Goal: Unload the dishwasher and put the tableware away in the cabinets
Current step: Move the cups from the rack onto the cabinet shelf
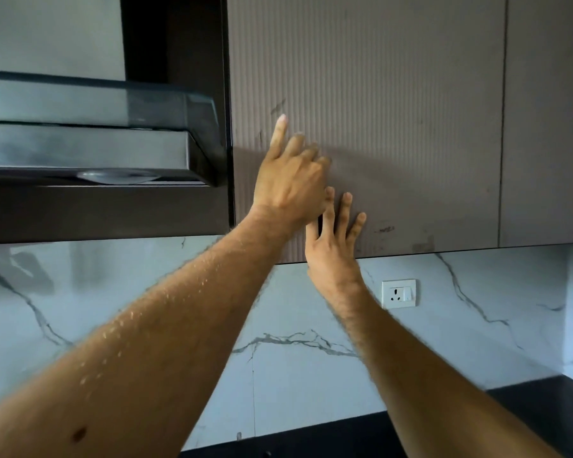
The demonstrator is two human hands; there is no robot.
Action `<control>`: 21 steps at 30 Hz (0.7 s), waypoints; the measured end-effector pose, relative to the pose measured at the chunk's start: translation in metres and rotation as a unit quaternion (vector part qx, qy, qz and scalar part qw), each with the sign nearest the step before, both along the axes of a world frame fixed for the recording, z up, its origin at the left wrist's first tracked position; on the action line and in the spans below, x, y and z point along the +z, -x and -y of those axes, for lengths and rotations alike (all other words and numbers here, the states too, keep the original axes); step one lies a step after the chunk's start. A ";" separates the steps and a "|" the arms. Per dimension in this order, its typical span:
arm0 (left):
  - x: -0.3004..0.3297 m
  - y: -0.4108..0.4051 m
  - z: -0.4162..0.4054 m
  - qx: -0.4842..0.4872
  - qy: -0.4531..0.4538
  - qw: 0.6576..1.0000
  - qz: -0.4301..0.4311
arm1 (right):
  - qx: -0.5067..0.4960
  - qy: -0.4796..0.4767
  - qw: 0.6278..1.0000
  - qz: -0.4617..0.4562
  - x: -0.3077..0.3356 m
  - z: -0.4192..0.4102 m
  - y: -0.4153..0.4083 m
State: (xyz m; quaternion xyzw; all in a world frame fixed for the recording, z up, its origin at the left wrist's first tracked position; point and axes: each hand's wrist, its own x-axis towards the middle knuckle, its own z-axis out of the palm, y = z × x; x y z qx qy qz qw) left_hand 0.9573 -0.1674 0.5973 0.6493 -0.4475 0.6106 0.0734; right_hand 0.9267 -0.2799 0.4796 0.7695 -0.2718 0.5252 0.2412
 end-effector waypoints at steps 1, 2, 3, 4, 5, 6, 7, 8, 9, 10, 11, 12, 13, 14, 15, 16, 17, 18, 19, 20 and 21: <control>0.003 0.004 -0.006 0.003 0.009 1.000 -0.010 | 0.004 0.004 1.000 0.006 -0.001 -0.002 0.005; 0.006 0.009 -0.012 0.004 0.019 1.000 -0.024 | 0.006 0.007 1.000 0.007 -0.001 -0.005 0.010; 0.008 0.014 -0.017 0.005 0.030 0.999 -0.040 | 0.008 0.006 1.000 0.004 -0.002 -0.009 0.015; 0.010 0.019 -0.023 0.003 0.042 0.998 -0.056 | 0.011 0.002 1.000 0.001 -0.002 -0.013 0.023; 0.011 0.025 -0.029 0.002 0.056 0.996 -0.064 | 0.017 -0.007 1.000 -0.003 -0.003 -0.018 0.030; 0.014 0.031 -0.036 0.002 0.071 0.995 -0.066 | 0.024 -0.017 1.000 -0.007 -0.002 -0.023 0.039; 0.016 0.037 -0.043 0.002 0.086 0.994 -0.062 | 0.032 -0.026 0.999 -0.011 -0.002 -0.029 0.048; 0.019 0.042 -0.049 0.004 0.099 0.993 -0.059 | 0.041 -0.036 0.998 -0.015 -0.002 -0.034 0.056; 0.023 0.050 -0.057 0.003 0.111 0.992 -0.058 | 0.050 -0.045 0.998 -0.018 -0.002 -0.040 0.067; 0.026 0.059 -0.065 -0.004 0.128 0.990 -0.064 | 0.059 -0.053 0.997 -0.020 -0.003 -0.045 0.078; 0.029 0.069 -0.073 -0.019 0.150 0.985 -0.079 | 0.068 -0.061 0.996 -0.019 -0.003 -0.051 0.091; 0.031 0.081 -0.080 -0.044 0.176 0.978 -0.102 | 0.078 -0.066 0.995 -0.015 -0.004 -0.055 0.104; 0.033 0.092 -0.086 -0.080 0.200 0.968 -0.131 | 0.092 -0.075 0.993 -0.012 -0.005 -0.058 0.114; 0.034 0.108 -0.092 -0.128 0.221 0.953 -0.161 | 0.110 -0.085 0.990 -0.005 -0.006 -0.062 0.128; 0.033 0.124 -0.097 -0.187 0.239 0.933 -0.194 | 0.135 -0.099 0.986 0.004 -0.006 -0.066 0.140; 0.033 0.141 -0.101 -0.251 0.256 0.904 -0.234 | 0.159 -0.111 0.981 0.013 -0.007 -0.068 0.151; 0.033 0.158 -0.105 -0.306 0.273 0.869 -0.277 | 0.177 -0.122 0.976 0.019 -0.007 -0.072 0.165; 0.034 0.172 -0.110 -0.352 0.294 0.829 -0.320 | 0.189 -0.126 0.974 0.021 -0.009 -0.074 0.176; 0.035 0.189 -0.114 -0.394 0.323 0.784 -0.355 | 0.199 -0.123 0.972 0.015 -0.010 -0.077 0.194; 0.036 0.202 -0.117 -0.428 0.350 0.738 -0.386 | 0.214 -0.122 0.969 0.003 -0.011 -0.078 0.211; 0.036 0.215 -0.120 -0.451 0.373 0.699 -0.410 | 0.238 -0.134 0.962 -0.004 -0.010 -0.079 0.231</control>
